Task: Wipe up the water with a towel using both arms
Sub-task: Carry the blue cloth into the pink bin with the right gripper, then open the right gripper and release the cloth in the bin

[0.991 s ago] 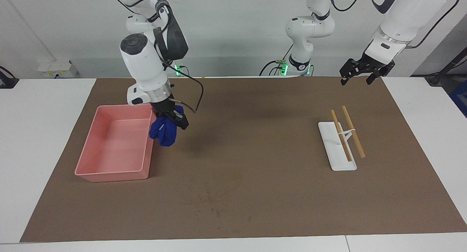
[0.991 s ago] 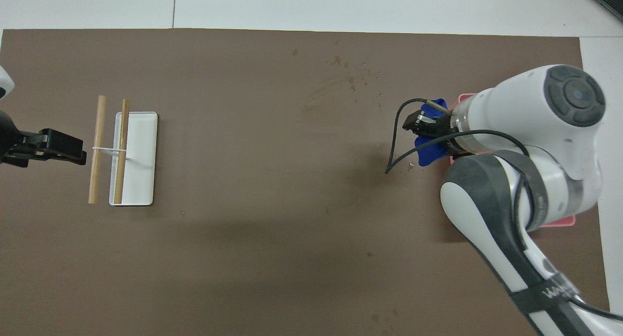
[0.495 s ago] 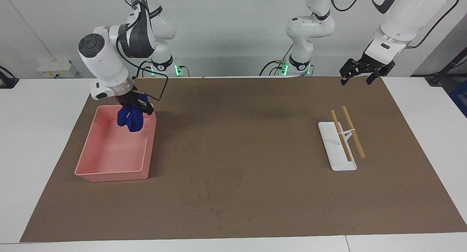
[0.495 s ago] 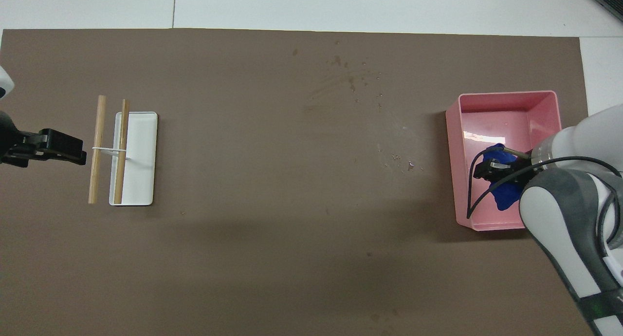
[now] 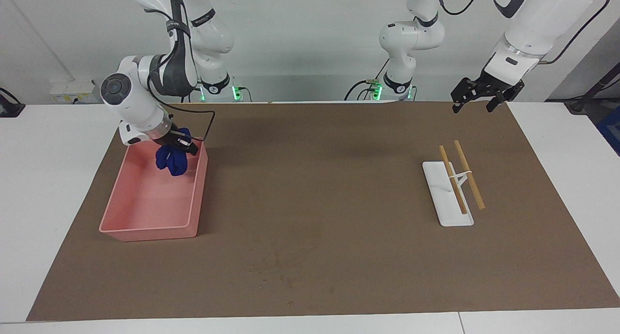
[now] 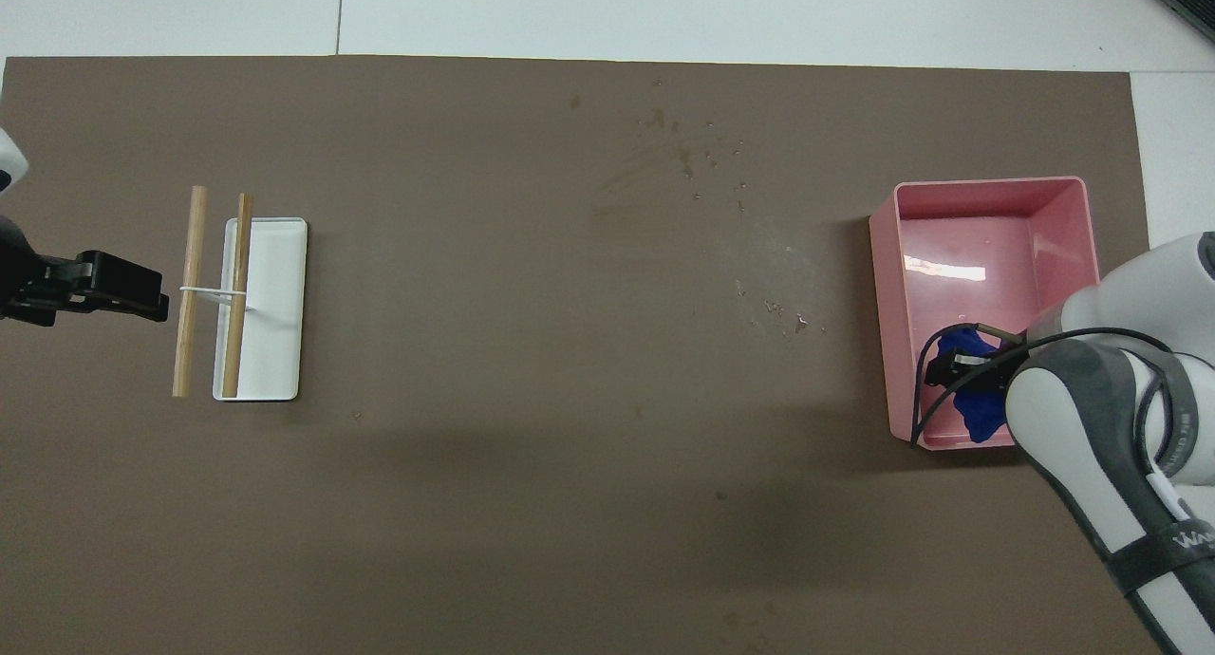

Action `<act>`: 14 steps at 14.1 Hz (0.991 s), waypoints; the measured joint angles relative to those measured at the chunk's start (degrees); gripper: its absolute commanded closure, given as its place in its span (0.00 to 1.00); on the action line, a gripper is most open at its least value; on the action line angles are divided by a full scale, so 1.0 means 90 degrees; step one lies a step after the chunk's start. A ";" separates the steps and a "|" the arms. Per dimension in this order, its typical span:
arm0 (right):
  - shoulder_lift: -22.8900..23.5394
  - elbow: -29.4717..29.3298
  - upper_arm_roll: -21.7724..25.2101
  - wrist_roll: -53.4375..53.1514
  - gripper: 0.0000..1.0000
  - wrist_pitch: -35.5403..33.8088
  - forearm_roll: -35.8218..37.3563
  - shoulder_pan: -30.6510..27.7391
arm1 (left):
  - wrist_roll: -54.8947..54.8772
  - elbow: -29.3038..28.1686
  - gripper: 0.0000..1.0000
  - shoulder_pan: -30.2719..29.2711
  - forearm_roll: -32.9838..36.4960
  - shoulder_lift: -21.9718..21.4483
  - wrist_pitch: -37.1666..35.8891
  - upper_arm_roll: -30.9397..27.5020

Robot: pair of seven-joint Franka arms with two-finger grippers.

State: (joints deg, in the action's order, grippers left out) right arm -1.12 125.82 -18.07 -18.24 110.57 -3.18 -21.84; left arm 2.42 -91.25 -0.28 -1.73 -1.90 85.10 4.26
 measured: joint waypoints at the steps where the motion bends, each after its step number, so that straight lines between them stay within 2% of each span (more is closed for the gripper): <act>1: 0.0002 0.0014 0.0000 0.0000 0.01 0.0000 0.0000 -0.0003 | 0.0000 0.0000 0.00 0.0000 0.0000 0.0000 0.0000 0.0000; 7: -0.0089 -0.0212 -0.0049 0.0018 0.00 -0.0326 0.0000 0.0007 | 0.0000 0.0000 0.00 0.0000 0.0000 0.0000 0.0000 0.0000; 12: -0.0398 -0.1597 -0.0106 0.0060 0.00 -0.1292 0.0000 0.0161 | 0.0000 0.0000 0.00 0.0000 0.0000 0.0000 0.0000 0.0000; 14: -0.0454 -0.2202 -0.0116 0.0121 0.00 -0.1426 0.0028 0.0224 | 0.0000 0.0000 0.00 0.0000 0.0000 0.0000 0.0000 0.0000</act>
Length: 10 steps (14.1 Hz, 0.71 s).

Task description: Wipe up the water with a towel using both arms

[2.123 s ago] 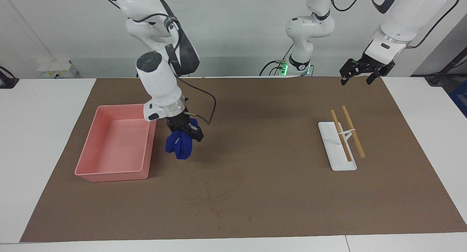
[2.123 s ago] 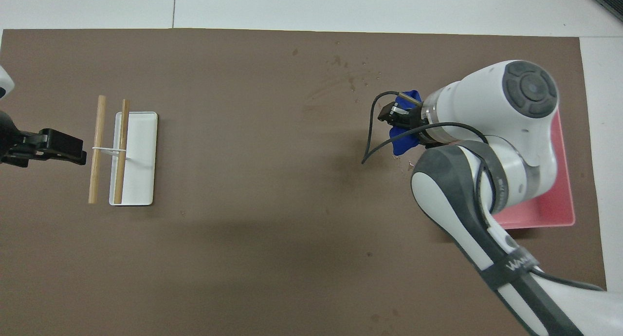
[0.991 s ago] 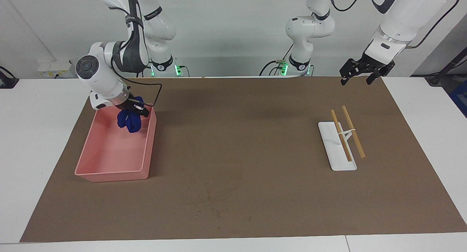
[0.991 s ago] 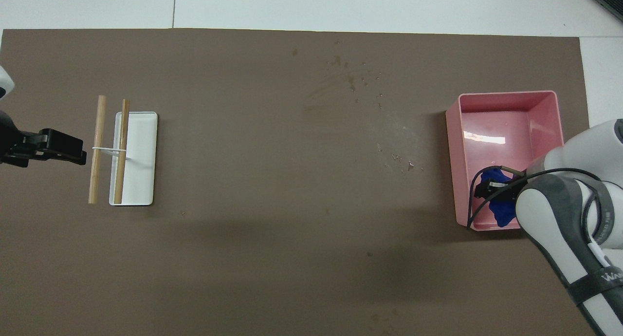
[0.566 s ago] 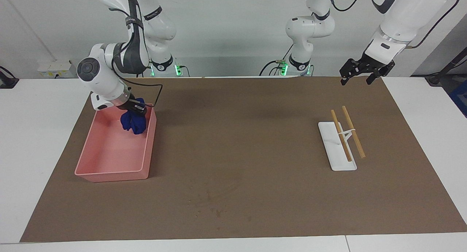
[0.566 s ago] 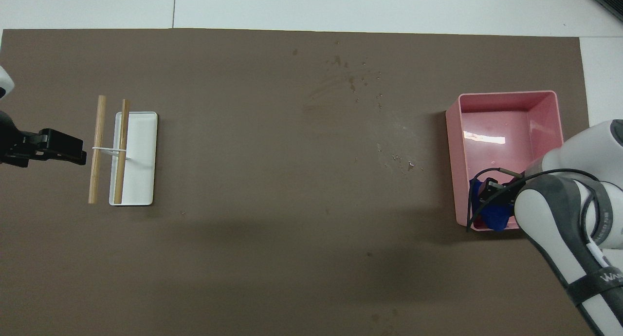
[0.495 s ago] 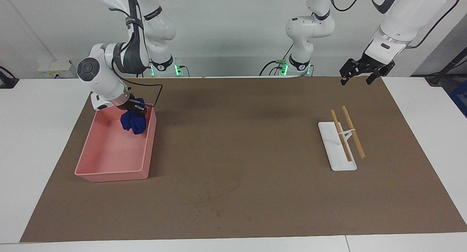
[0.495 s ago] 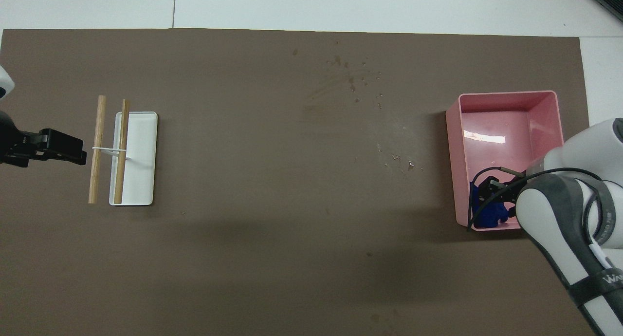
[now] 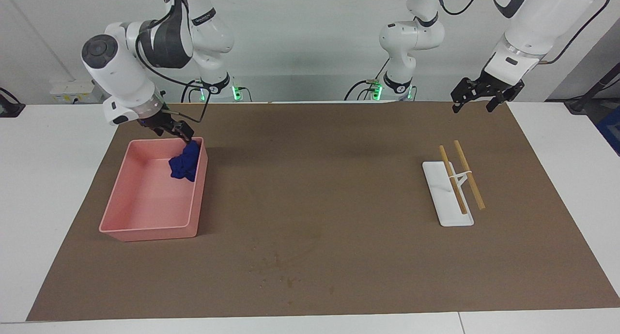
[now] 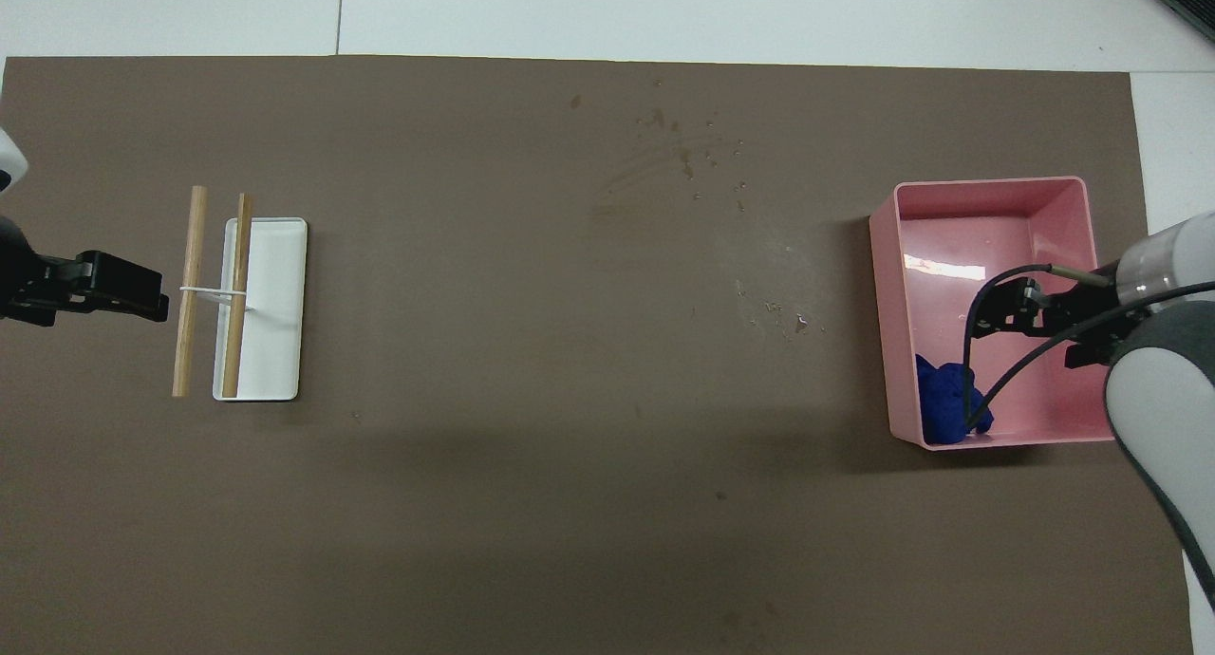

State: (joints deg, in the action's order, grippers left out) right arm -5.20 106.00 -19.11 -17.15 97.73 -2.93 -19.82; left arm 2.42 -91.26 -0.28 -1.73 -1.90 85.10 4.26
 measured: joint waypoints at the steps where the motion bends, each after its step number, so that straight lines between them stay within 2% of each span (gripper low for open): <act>1: -0.0007 -0.0267 -0.0010 0.0191 0.00 -0.0022 0.0057 0.0001 | 0.0000 0.0000 0.00 0.0000 0.0000 0.0000 0.0000 0.0000; 4: 0.0040 -0.0980 -0.0041 0.0633 0.00 -0.0341 0.0287 0.0012 | 0.0000 0.0000 0.00 0.0000 0.0000 0.0000 0.0000 0.0000; 7: 0.0300 -0.1713 -0.0056 0.0688 0.00 -0.0745 0.0315 0.0208 | 0.0000 0.0000 0.00 0.0000 0.0000 0.0000 0.0000 0.0000; 10: 0.0411 -0.1918 -0.0058 0.0688 0.00 -0.0925 0.0394 0.0266 | 0.0000 0.0000 0.00 0.0000 0.0000 0.0000 0.0000 0.0000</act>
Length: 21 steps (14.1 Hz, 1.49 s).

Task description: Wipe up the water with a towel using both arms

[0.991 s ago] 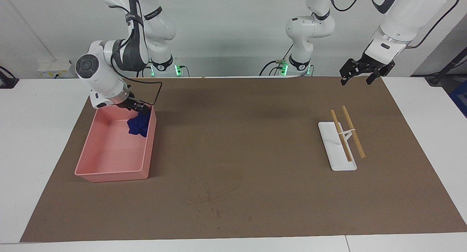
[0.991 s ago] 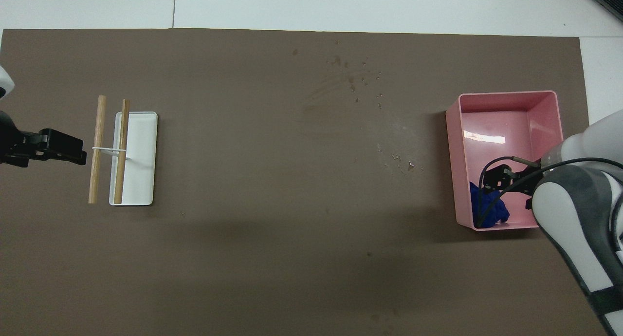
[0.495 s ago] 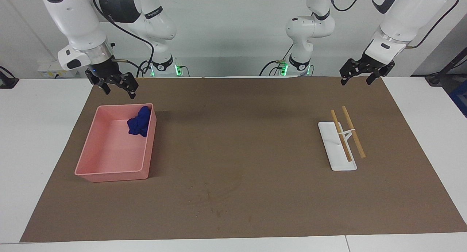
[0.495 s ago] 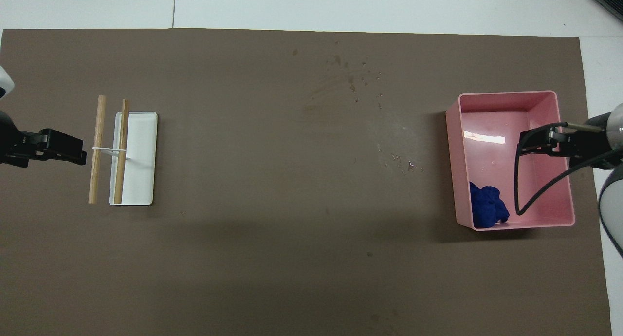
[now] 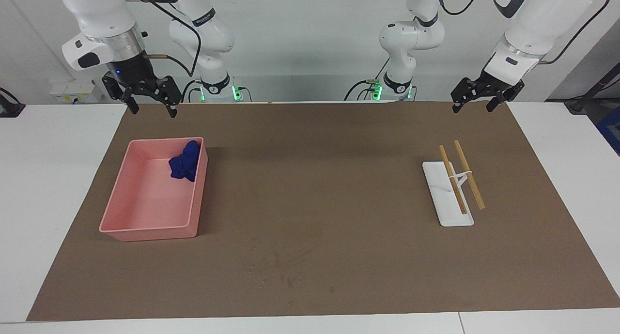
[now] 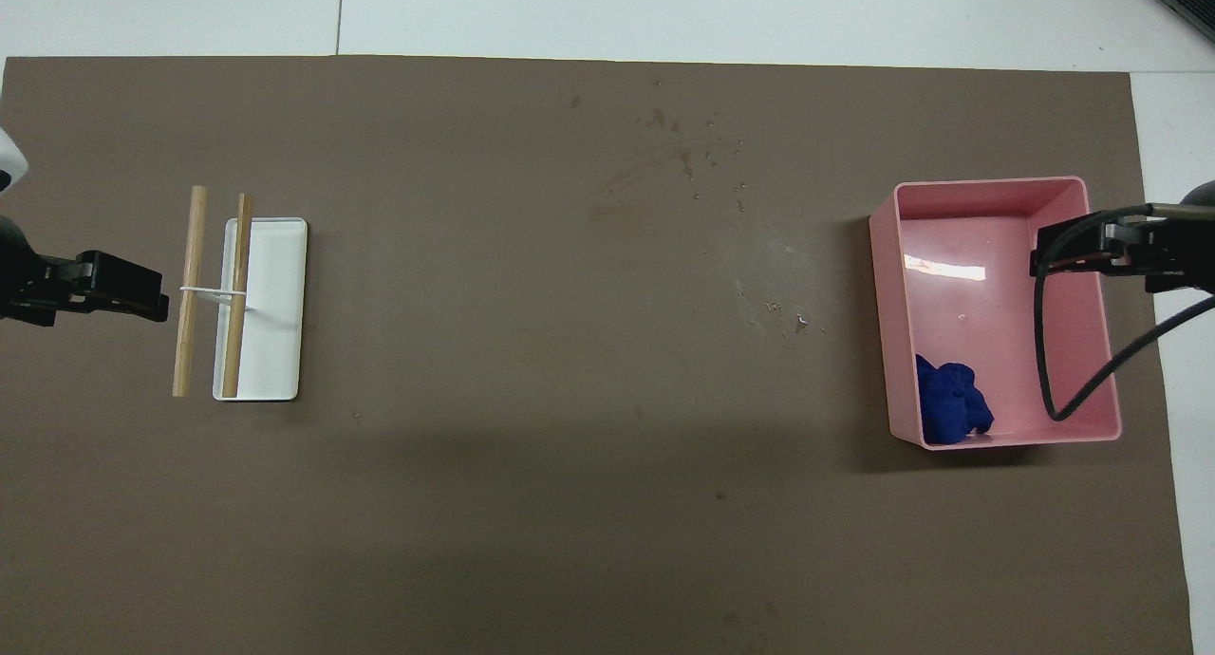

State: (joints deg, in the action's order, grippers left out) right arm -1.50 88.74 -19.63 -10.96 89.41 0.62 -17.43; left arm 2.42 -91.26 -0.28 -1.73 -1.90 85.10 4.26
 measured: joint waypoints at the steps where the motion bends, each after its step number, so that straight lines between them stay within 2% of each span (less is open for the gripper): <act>1: 0.0000 -0.0016 0.0001 0.0000 0.00 -0.0060 0.0008 -0.0008 | 0.0000 0.0000 0.00 0.0000 0.0000 0.0000 0.0000 0.0000; 4: 0.0000 -0.0043 0.0064 0.0000 0.00 -0.0232 0.0008 0.0061 | 0.0000 0.0000 0.00 0.0000 0.0000 0.0000 0.0000 0.0000; 5: -0.0001 -0.0057 0.0316 0.0000 0.00 -0.0309 0.0008 0.0348 | 0.0000 0.0000 0.00 0.0000 0.0000 0.0000 0.0000 0.0000; 7: -0.0007 -0.0092 0.1404 0.0000 0.00 -0.0453 0.0008 0.1399 | 0.0000 0.0000 0.00 0.0000 0.0000 0.0000 0.0000 0.0000; 8: -0.0012 -0.0101 0.1785 0.0000 0.00 -0.0495 0.0007 0.1717 | 0.0000 0.0000 0.00 0.0000 0.0000 0.0000 0.0000 0.0000; 9: -0.0015 -0.0101 0.1954 0.0000 0.00 -0.0535 0.0007 0.1828 | 0.0000 0.0000 0.00 0.0000 0.0000 0.0000 0.0000 0.0000; 21: -0.0021 0.0101 0.2011 0.0000 0.00 -0.0464 0.0007 0.1926 | 0.0000 0.0000 0.00 0.0000 0.0000 0.0000 0.0000 0.0000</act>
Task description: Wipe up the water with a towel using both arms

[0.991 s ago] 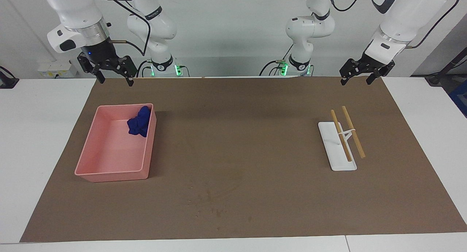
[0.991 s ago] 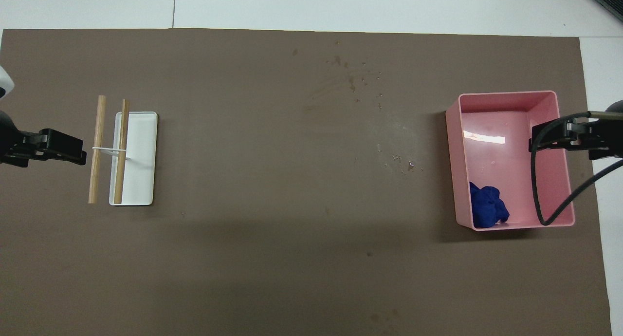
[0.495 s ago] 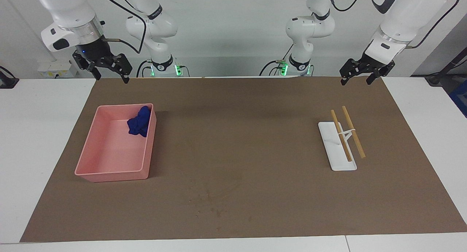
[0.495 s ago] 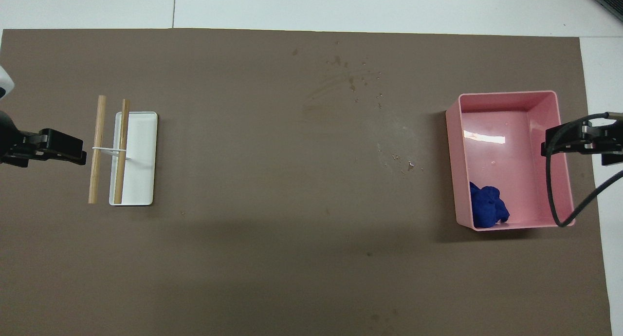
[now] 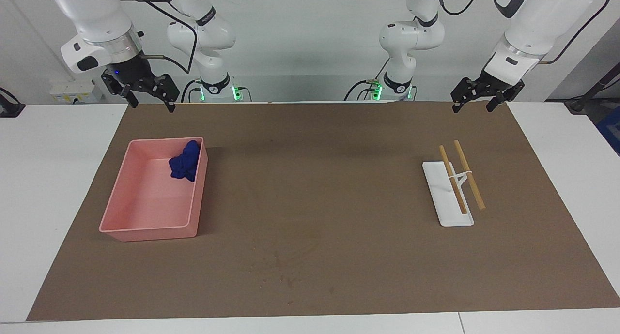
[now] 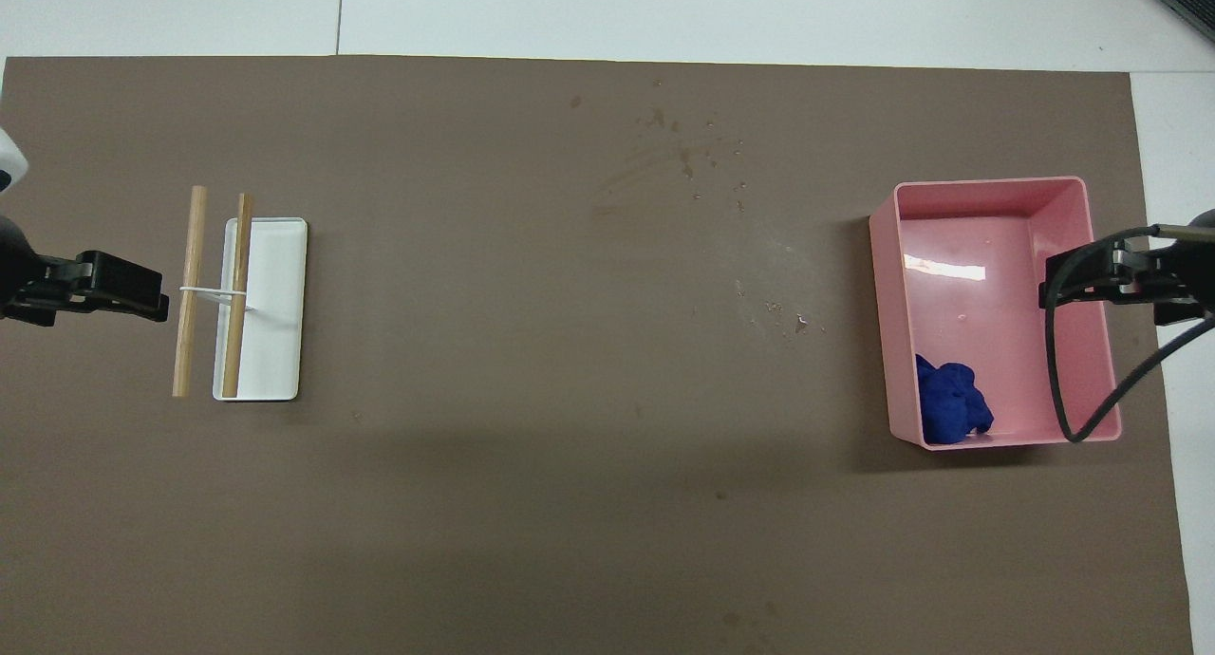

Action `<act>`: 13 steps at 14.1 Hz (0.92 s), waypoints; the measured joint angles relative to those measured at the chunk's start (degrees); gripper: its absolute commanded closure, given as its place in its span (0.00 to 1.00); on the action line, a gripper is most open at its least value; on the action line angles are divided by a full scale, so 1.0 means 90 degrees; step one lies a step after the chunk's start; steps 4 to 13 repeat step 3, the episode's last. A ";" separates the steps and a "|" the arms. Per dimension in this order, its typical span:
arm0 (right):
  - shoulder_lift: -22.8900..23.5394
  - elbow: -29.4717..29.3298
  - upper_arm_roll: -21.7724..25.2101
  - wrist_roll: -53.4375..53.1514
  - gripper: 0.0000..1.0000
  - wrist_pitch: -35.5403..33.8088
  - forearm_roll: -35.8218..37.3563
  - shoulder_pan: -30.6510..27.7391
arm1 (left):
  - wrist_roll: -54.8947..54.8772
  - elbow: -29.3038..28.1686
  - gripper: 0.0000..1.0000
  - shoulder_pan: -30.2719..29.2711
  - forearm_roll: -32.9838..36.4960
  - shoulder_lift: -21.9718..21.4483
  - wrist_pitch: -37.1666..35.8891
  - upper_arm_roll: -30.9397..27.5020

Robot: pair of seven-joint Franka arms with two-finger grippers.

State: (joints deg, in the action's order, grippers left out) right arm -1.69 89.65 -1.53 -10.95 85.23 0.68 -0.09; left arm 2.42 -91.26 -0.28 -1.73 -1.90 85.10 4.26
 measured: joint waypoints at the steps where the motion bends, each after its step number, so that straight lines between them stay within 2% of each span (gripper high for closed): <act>1: -0.0005 0.0035 0.0000 0.0000 0.00 0.0035 0.0000 0.0006 | 0.0000 0.0000 0.00 0.0000 0.0000 0.0000 0.0000 0.0000; 13: -0.0013 0.0055 0.0001 0.0000 0.00 0.0044 0.0000 0.0009 | 0.0000 0.0000 0.00 0.0000 0.0000 0.0000 0.0000 0.0000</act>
